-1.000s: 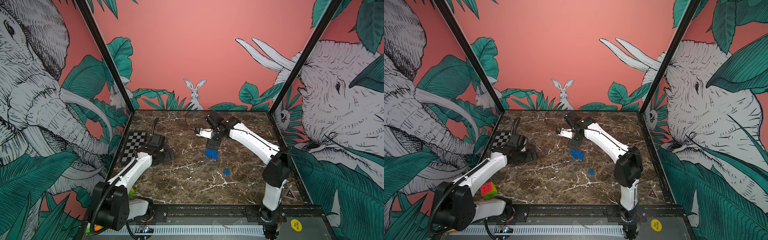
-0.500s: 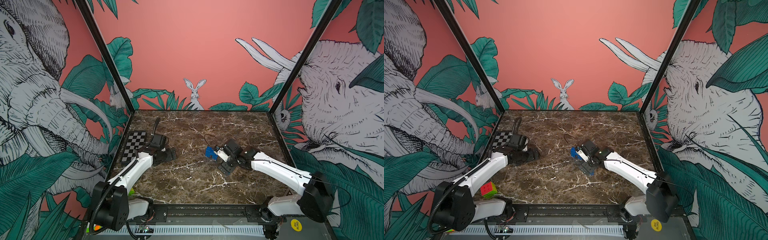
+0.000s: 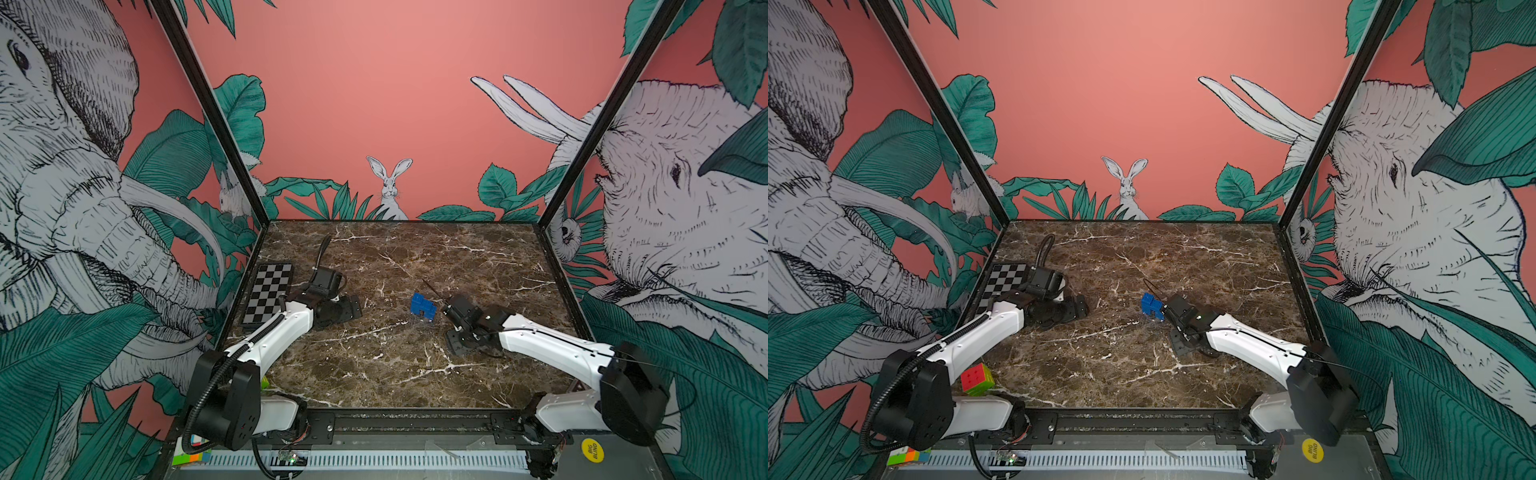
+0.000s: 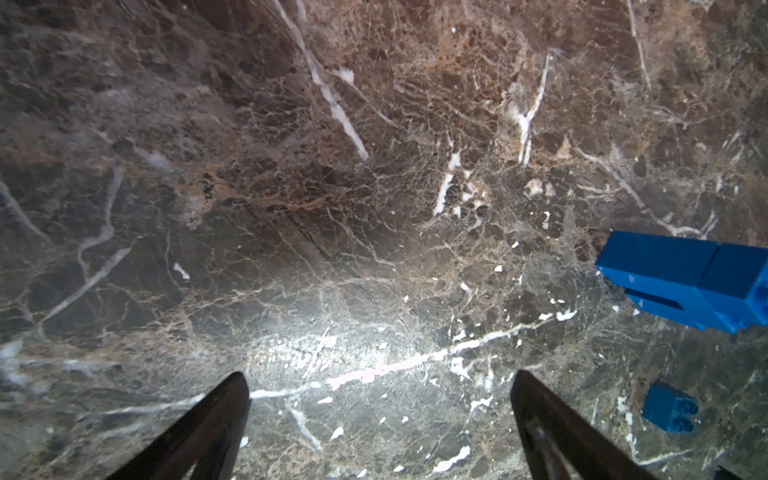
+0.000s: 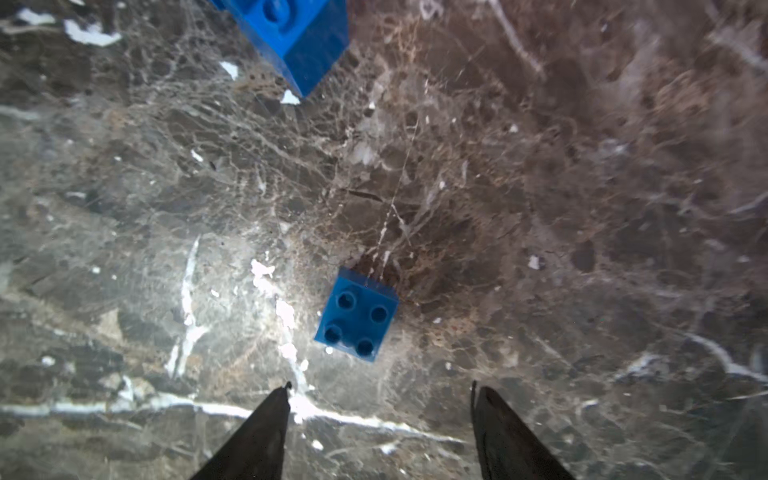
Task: Assemble the letter h with lego
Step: Pick up the lego brick from the center of the board.
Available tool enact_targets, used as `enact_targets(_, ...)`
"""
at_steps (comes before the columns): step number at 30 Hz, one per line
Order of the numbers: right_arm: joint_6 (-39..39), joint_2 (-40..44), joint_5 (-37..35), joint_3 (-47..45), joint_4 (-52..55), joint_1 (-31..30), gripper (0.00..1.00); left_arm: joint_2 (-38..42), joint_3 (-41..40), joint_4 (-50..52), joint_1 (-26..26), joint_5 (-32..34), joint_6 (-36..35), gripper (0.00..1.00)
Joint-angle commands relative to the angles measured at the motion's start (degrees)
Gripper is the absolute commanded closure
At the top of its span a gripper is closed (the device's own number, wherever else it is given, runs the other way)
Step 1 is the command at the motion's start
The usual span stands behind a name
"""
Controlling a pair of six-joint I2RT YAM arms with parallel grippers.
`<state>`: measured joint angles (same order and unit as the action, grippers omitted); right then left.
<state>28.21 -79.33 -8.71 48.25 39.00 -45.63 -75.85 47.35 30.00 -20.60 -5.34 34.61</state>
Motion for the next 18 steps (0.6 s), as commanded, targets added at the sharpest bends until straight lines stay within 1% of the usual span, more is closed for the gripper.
enact_targets(1,6.3,-1.3,0.9,0.2,-3.7,-0.7,0.33,0.5,1.5,0.3,-0.3,1.7,-0.2,0.01)
enact_targets(4,7.2,-3.2,-0.2,2.1,-4.4,-1.5,0.33,0.2,1.5,0.4,-0.3,1.6,-0.2,0.01)
enact_targets(8,8.2,-6.2,-1.7,2.9,-4.1,-1.9,0.4,-0.1,1.2,0.5,-0.3,1.8,-0.5,0.01)
enact_targets(10,9.1,-6.3,-2.6,2.1,-4.5,-1.9,0.42,0.1,1.0,0.6,-0.3,2.2,-0.7,0.01)
enact_targets(14,10.3,-5.6,-5.0,1.0,-5.1,-1.9,0.41,-0.2,1.4,0.6,-0.3,2.3,-0.9,0.01)
enact_targets(17,11.0,-6.4,-4.8,0.8,-5.6,-1.8,0.41,-0.3,1.7,0.9,-0.3,2.3,-1.0,0.01)
enact_targets(18,11.2,-7.0,-4.2,0.9,-5.8,-1.8,0.42,-0.3,1.6,0.9,-0.3,2.3,-1.0,0.01)
